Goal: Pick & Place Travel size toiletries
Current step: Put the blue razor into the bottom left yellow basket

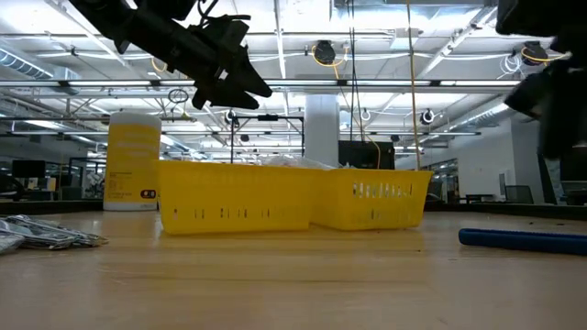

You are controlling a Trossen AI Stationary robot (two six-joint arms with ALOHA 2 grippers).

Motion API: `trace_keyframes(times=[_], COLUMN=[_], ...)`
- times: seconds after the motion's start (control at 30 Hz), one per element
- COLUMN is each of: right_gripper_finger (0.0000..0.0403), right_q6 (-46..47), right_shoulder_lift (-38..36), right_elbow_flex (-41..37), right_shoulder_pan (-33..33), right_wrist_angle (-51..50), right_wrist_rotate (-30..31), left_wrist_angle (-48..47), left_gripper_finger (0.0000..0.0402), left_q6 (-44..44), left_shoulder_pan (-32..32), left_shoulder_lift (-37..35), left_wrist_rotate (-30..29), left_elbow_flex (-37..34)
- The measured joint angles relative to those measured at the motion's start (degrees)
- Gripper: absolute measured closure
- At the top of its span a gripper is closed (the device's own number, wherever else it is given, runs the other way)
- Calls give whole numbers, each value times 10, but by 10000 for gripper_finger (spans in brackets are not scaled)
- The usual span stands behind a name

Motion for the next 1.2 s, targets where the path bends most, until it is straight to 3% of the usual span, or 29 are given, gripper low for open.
trace_keyframes(times=[0.17, 0.33, 0.77, 1.03, 1.2], right_gripper_finger=[239, 239, 239, 239, 239], right_q6=[27, 38, 69, 44, 30], right_shoulder_lift=[133, 195, 188, 165, 183], right_elbow_flex=[94, 133, 144, 154, 153], right_shoulder_pan=[16, 13, -1, -18, -36], right_wrist_angle=[-27, -40, -91, -142, -172], right_wrist_rotate=[-43, -58, -58, -26, -42], left_wrist_angle=[0, -1, -27, -52, -58], left_gripper_finger=[178, 179, 179, 178, 178], left_q6=[-2, -2, -28, -28, -28], left_shoulder_pan=[0, 0, -8, -12, -12], left_shoulder_lift=[0, 0, 0, 0, 0], left_wrist_rotate=[0, 0, 0, 1, 1], left_elbow_flex=[0, 0, 0, 0, 0])
